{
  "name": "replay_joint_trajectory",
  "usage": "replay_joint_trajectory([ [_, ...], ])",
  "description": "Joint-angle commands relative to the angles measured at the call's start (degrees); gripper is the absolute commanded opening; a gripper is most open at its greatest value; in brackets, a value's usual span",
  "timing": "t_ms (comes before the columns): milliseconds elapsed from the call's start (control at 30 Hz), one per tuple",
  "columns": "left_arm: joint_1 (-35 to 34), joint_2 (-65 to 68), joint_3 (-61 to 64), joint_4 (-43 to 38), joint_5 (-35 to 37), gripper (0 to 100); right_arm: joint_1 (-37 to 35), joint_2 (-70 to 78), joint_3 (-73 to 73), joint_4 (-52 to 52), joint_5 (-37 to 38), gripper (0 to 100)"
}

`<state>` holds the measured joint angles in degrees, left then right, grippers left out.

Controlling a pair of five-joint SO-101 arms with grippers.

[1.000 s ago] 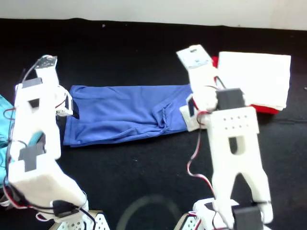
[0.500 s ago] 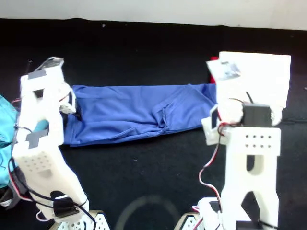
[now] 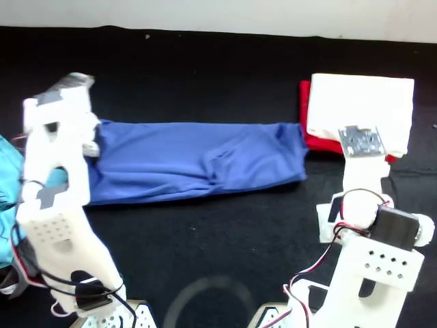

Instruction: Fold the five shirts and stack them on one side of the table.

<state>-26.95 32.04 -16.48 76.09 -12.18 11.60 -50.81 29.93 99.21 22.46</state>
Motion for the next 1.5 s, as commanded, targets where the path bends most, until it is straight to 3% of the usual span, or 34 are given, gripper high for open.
replay_joint_trajectory([
  [0,-4.8,-0.4,-9.0,5.4,-0.8,1,3.1,-1.0,6.4,-5.1,0.5,15.6],
  [167,-3.6,-0.4,-16.7,13.0,-1.8,1,8.0,-1.0,18.0,-14.7,0.5,15.6],
  [433,8.0,-1.0,-22.7,25.3,-1.5,1,22.6,-1.0,31.2,-26.5,0.5,13.2],
  [500,10.5,-1.9,-22.8,25.2,-1.5,1,26.7,-1.0,34.5,-29.8,0.6,0.9],
  [700,21.2,-5.6,-22.9,25.2,0.4,1,33.5,-1.0,44.1,-42.9,0.5,0.7],
  [933,36.5,-7.6,-23.0,25.1,6.4,1,35.4,-1.0,59.9,-63.7,0.3,0.7],
  [1167,48.3,-7.3,-23.0,23.9,12.0,1,35.2,-1.0,60.4,-64.1,0.3,0.7],
  [1467,55.5,-7.3,-22.8,9.2,13.0,1,33.5,-1.0,61.1,-64.1,0.3,0.7],
])
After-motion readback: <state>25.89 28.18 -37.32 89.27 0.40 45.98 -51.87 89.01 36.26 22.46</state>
